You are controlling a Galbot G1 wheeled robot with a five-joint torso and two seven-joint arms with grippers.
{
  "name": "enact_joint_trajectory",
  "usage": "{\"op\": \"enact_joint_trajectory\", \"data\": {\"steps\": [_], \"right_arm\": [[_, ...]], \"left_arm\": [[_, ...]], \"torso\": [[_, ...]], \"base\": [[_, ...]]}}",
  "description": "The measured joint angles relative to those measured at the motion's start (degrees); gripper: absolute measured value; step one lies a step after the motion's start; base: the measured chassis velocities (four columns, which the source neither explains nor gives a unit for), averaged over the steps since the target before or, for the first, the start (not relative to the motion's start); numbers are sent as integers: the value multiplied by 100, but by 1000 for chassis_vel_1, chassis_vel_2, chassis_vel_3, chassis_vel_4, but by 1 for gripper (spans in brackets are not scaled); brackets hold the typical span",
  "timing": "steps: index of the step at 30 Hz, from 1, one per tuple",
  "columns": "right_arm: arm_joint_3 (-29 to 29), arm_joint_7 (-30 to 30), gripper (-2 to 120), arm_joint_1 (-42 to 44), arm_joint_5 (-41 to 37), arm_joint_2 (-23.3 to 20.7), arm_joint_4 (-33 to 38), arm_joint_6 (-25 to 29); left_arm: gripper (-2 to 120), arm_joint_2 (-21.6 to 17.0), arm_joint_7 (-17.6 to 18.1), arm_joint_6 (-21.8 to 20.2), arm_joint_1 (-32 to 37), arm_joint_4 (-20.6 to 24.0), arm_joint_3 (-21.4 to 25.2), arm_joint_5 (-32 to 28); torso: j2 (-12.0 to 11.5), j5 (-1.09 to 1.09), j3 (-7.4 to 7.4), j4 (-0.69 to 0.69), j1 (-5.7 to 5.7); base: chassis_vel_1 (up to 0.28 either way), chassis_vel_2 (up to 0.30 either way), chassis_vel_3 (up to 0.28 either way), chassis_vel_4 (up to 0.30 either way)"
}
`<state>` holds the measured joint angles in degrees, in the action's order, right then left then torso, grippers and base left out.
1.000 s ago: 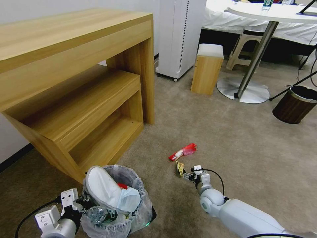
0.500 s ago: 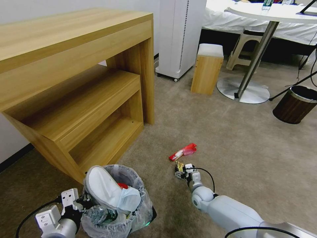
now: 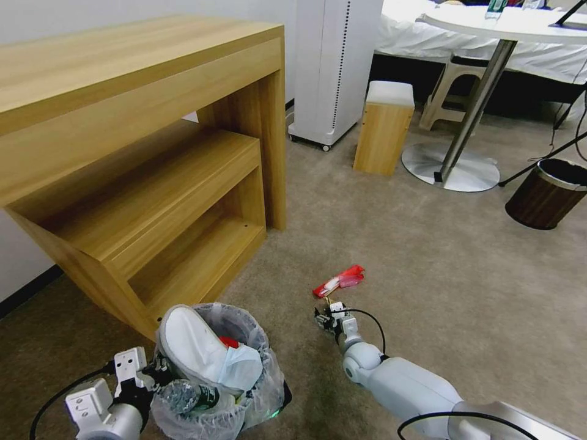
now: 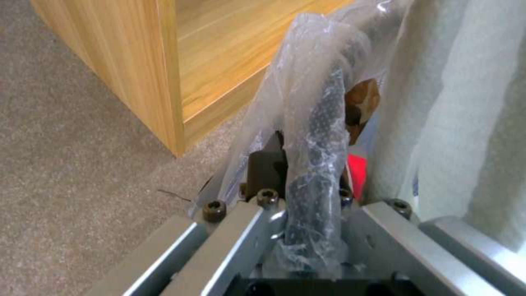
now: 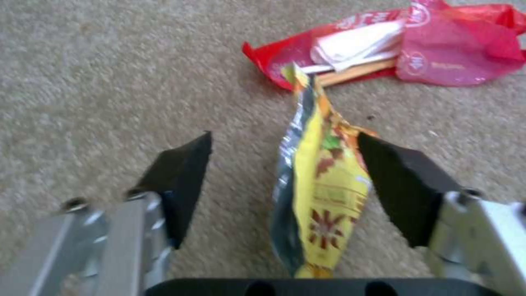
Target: Pick up the trash bin and place the garbage on the floor into it.
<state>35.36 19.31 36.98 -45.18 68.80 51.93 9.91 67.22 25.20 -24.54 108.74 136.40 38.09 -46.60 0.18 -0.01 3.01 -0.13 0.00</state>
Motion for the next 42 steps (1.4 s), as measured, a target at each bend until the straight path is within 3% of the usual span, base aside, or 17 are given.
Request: {"op": "enact_joint_trajectory", "data": {"steps": [15, 19, 26, 31, 32, 34, 39, 42], "right_arm": [[-162, -128, 12, 271, 422, -262, -61, 354], [-187, -147, 0, 351, 495, -499, 227, 506], [-204, -795, 0, 432, 379, -1174, 1526, 1243], [-231, -1572, 0, 293, 20, -1709, 3061, 1910], [-231, -1572, 0, 293, 20, -1709, 3061, 1910], [-213, -1949, 0, 133, -147, -1962, 3899, 2146], [137, -2394, 0, -294, -414, -2337, 5131, 2257], [527, -2539, 0, -562, -480, -2401, 5450, 2280]], "left_arm": [[1, 37, -21, 47, -4, -5, -60, 46], [1, 44, -25, 53, -7, -12, -68, 58], [1, 19, -28, 60, -33, -68, -26, 51], [1, -5, -24, 66, -62, -123, 15, 36], [1, -5, -24, 66, -62, -123, 15, 36], [1, -7, -17, 66, -81, -166, 16, 32], [1, -1, -3, 56, -120, -198, -23, 32], [1, 11, 1, 40, -131, -168, -34, 31]], "torso": [[0, 2, 0, 0, 0], [0, 1, 0, 0, 0], [0, 2, 0, -1, 0], [0, 1, 0, 0, 0], [0, 1, 0, 0, 0], [0, 1, 0, 1, 0], [0, -1, 0, 0, -1], [0, 0, 1, -1, 0]], "base": [[0, 0, 0, 0], [0, 0, 0, 0], [0, 0, 0, 0], [0, 0, 0, 0], [0, 0, 0, 0], [0, 0, 0, 0], [0, 0, 0, 0], [0, 0, 0, 0]]}}
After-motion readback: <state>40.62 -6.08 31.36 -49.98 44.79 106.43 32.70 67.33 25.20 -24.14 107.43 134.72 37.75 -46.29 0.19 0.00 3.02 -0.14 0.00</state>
